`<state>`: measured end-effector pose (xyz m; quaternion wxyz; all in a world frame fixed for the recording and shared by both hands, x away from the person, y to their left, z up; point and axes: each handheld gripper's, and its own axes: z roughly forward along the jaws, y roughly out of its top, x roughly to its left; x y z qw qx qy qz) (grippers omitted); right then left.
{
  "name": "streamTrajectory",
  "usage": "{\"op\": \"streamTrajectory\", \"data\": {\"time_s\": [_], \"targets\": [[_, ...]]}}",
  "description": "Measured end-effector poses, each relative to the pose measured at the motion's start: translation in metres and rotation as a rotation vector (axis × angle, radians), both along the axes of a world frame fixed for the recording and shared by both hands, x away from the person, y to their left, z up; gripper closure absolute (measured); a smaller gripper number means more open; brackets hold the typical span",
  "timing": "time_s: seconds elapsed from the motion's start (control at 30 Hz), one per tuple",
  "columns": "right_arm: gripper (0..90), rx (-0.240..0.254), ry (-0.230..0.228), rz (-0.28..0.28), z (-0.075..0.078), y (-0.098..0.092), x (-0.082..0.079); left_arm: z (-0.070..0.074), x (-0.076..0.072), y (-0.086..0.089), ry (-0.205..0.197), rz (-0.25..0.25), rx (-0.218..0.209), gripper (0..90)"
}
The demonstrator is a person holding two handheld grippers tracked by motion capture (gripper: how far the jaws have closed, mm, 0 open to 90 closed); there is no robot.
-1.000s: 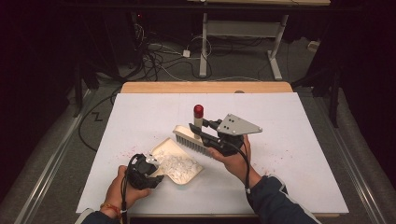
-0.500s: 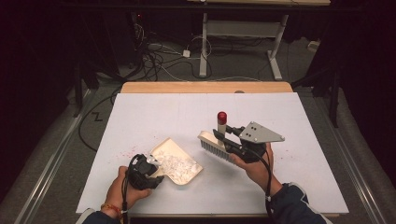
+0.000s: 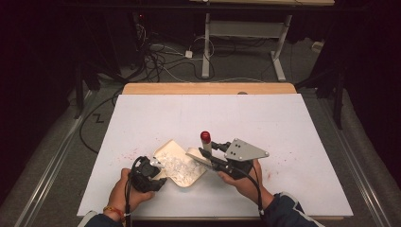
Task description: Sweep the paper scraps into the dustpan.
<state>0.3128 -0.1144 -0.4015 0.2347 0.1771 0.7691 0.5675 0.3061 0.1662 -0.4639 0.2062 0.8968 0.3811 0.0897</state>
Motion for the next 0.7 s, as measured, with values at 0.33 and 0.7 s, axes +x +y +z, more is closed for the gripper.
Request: {"op": "streamTrajectory", "data": {"time_s": [0.33, 0.7], "targets": [[70.6, -0.03, -0.043, 0.074, 0.005, 0.021, -0.012, 0.0, -0.001, 0.001, -0.003, 0.001, -0.002, 63.3], [70.6, 0.079, -0.029, 0.009, 0.031, -0.012, -0.006, 0.004, -0.005, 0.007, 0.007, -0.02, 0.018, 63.3]]}}
